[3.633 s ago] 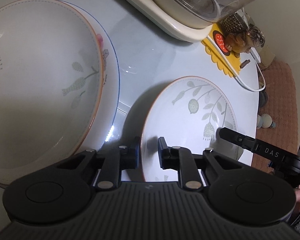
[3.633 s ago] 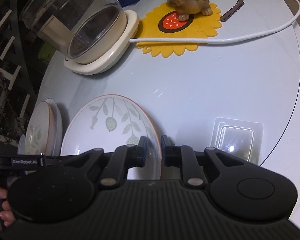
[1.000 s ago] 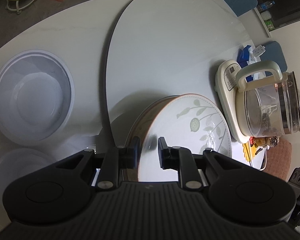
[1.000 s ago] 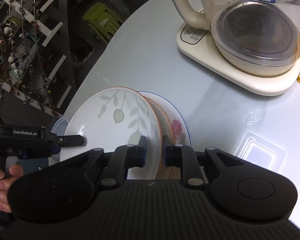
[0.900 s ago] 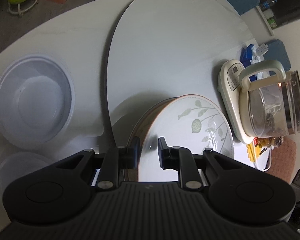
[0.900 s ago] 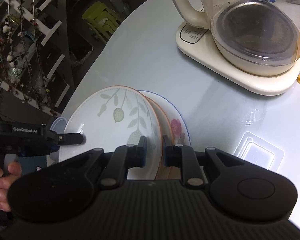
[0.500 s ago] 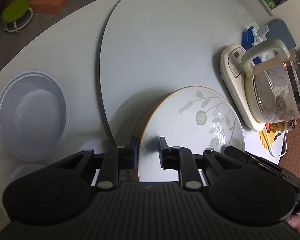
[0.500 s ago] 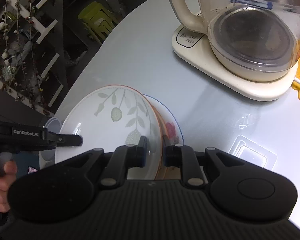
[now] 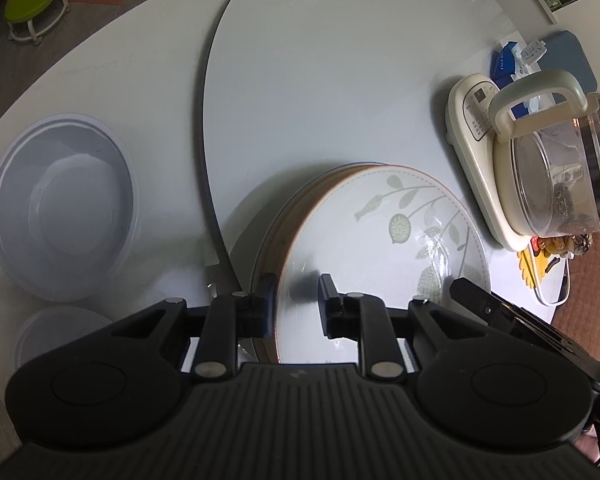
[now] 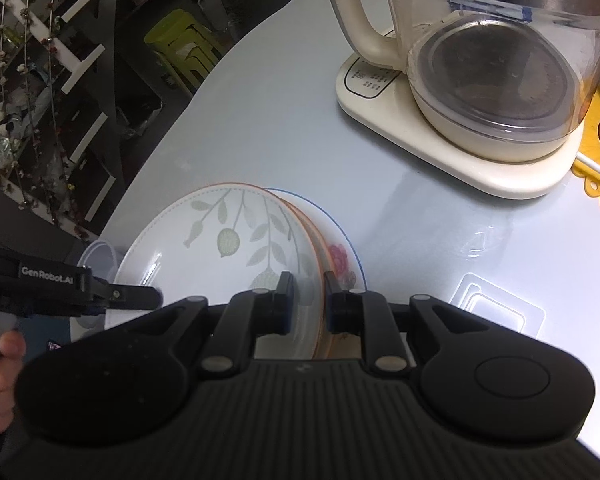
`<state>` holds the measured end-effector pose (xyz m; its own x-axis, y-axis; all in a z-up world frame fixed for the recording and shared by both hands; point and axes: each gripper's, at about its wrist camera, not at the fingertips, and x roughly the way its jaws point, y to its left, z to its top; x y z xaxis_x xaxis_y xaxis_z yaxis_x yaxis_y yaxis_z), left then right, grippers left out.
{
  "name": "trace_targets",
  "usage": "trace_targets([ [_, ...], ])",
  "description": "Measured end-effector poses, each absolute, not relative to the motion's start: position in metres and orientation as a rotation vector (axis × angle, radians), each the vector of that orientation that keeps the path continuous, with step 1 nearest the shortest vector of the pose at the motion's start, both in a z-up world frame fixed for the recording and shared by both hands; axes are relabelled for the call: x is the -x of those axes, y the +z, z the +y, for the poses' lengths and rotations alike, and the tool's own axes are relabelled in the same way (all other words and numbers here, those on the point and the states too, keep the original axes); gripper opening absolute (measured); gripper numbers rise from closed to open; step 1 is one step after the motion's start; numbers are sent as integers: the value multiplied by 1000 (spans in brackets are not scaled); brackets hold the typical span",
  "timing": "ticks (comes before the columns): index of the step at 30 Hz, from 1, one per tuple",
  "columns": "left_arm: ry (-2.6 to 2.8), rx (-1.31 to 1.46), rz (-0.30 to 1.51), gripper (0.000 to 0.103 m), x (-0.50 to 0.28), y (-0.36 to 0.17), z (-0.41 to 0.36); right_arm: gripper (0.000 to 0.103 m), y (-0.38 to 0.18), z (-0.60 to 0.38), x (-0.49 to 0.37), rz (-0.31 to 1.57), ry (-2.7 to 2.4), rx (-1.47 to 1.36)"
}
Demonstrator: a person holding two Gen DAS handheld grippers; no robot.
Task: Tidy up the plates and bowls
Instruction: 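Lower the smaller leaf plate onto the stack and open both grippers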
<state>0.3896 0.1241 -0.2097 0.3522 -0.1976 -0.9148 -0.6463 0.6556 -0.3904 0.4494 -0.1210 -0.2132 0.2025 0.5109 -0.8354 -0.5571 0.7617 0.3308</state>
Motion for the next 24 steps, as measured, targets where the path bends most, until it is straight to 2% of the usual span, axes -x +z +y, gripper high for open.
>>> trace_targets([
  [13, 364, 911, 1227, 24, -393, -209, 126, 19, -214, -120, -452, 1178, 700, 40],
  [24, 372, 974, 1219, 25, -385, -207, 128, 20, -211, -105, -446, 1147, 672, 161],
])
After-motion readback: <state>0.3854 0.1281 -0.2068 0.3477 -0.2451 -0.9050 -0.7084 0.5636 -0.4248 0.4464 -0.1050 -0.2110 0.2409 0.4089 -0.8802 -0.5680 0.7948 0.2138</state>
